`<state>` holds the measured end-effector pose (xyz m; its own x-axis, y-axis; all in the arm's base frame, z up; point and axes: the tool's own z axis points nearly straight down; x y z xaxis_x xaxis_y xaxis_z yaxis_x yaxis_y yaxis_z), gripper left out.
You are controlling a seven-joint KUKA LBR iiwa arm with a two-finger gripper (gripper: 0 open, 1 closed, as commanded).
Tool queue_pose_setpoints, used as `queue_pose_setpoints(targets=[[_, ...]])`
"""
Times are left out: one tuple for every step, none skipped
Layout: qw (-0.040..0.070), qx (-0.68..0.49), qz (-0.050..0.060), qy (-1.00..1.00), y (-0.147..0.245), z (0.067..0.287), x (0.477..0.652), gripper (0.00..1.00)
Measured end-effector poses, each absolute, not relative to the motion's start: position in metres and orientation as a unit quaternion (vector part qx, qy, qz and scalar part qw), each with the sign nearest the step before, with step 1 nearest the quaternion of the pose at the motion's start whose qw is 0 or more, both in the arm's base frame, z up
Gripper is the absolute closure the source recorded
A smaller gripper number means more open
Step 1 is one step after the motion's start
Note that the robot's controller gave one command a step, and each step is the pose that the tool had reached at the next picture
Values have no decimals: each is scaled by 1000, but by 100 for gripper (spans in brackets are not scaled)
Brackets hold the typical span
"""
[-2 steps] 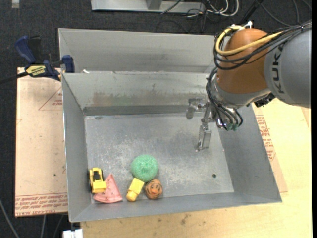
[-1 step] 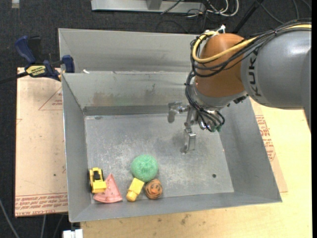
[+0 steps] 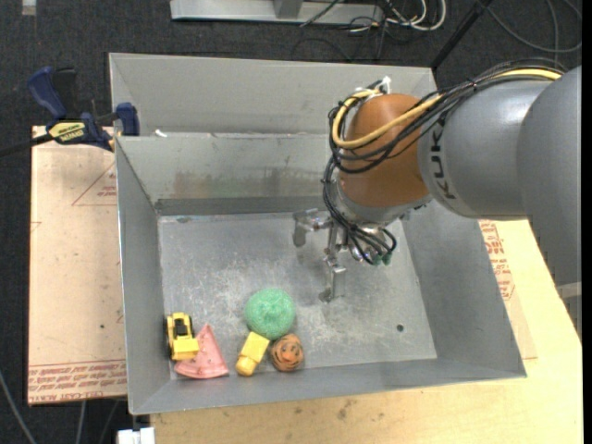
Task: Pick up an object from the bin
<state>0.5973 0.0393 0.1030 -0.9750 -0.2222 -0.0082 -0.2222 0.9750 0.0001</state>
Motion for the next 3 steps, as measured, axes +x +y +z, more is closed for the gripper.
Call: queue_pose_setpoints(targets=[[-3, -198, 1, 980, 65, 71, 582, 0], [1, -253, 1, 967, 83, 72, 553, 0], [1, -238, 1, 971, 98, 71, 532, 0]])
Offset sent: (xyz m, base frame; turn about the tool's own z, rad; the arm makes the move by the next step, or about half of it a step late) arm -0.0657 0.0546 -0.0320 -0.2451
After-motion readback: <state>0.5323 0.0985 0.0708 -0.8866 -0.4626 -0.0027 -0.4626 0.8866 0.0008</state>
